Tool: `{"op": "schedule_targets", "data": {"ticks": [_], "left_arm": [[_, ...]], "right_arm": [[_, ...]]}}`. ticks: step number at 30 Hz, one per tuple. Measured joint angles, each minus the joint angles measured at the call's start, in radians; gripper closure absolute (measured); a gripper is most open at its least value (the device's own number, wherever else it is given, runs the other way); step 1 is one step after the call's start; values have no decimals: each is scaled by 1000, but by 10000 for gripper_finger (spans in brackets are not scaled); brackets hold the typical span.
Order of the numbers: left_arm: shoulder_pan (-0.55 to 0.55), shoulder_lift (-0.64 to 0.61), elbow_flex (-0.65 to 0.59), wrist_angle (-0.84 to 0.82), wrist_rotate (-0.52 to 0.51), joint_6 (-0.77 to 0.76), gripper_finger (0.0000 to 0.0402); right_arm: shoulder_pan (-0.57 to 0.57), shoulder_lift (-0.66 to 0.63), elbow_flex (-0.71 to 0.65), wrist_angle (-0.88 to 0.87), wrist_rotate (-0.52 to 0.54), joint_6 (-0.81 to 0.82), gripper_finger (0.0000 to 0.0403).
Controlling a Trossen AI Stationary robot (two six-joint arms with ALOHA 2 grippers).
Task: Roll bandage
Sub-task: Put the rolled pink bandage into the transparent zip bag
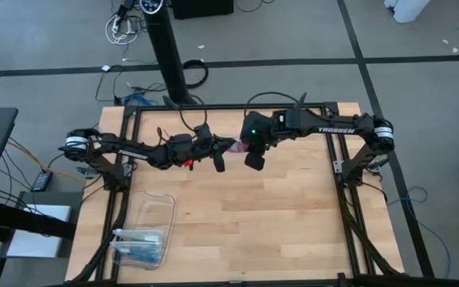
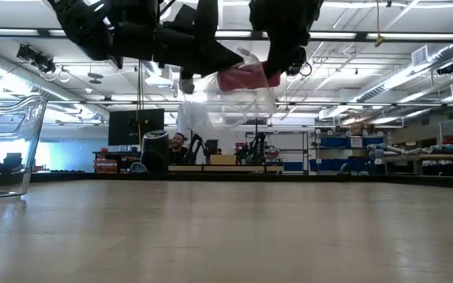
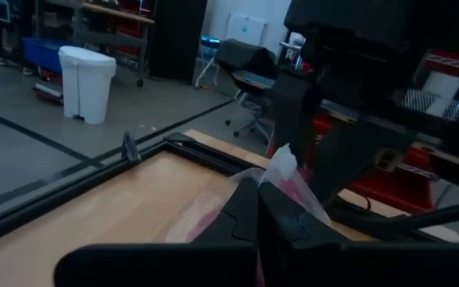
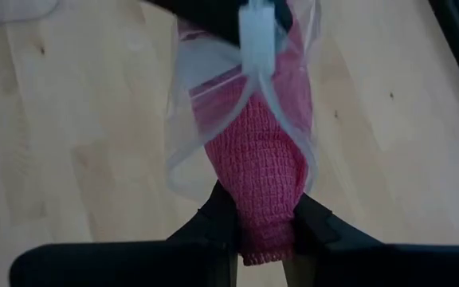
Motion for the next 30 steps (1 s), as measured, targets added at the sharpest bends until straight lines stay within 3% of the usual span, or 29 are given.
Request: {"op": "schedule_targets", "data": {"ticks": [7, 12, 17, 30], "left_arm": [[-15, 0, -109, 234, -37, -16, 401], [-17, 2, -169, 319, -41, -45, 401], [-33, 45, -169, 420, -45, -44, 401], [-36, 144, -135, 583, -16, -71, 401]], "right_arm": [[-11, -39, -56, -10, -4, -1, 345], [-29, -99, -140, 76, -24, -1, 345], [-47, -132, -186, 216, -68, -28, 345], [-100, -133, -189, 234, -79, -147, 345]]}}
